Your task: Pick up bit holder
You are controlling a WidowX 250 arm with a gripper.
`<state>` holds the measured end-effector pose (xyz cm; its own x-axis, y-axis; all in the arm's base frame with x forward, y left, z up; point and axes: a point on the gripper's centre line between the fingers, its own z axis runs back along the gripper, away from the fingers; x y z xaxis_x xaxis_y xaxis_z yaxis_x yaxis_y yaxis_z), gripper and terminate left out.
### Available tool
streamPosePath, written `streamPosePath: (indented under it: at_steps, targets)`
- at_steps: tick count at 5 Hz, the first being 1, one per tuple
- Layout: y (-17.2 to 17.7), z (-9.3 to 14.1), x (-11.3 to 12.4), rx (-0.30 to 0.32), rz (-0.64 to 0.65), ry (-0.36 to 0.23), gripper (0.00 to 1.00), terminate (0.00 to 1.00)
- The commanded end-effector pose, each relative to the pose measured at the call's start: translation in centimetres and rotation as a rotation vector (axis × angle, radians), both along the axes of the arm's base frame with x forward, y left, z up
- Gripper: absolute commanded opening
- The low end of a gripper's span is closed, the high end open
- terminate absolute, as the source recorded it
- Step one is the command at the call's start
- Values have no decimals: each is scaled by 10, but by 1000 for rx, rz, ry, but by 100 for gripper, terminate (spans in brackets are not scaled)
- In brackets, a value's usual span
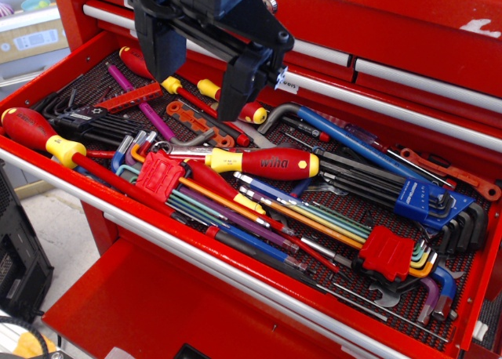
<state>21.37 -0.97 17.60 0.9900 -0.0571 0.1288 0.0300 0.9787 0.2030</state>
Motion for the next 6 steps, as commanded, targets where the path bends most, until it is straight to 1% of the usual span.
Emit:
streamPosePath:
  at_steps: [1, 2, 3, 4, 5, 6]
  targets:
    - [0, 0, 0, 0, 0, 0, 100, 0]
    - [34, -3, 29, 58, -137, -40, 100, 0]
    - [64, -12, 58, 77, -252, -83, 100, 0]
    - [95, -38, 88, 90, -359, -128, 100, 0]
    - [124, -55, 108, 154, -421, -186, 100, 0]
    - [150, -74, 121, 136, -457, -191, 100, 0]
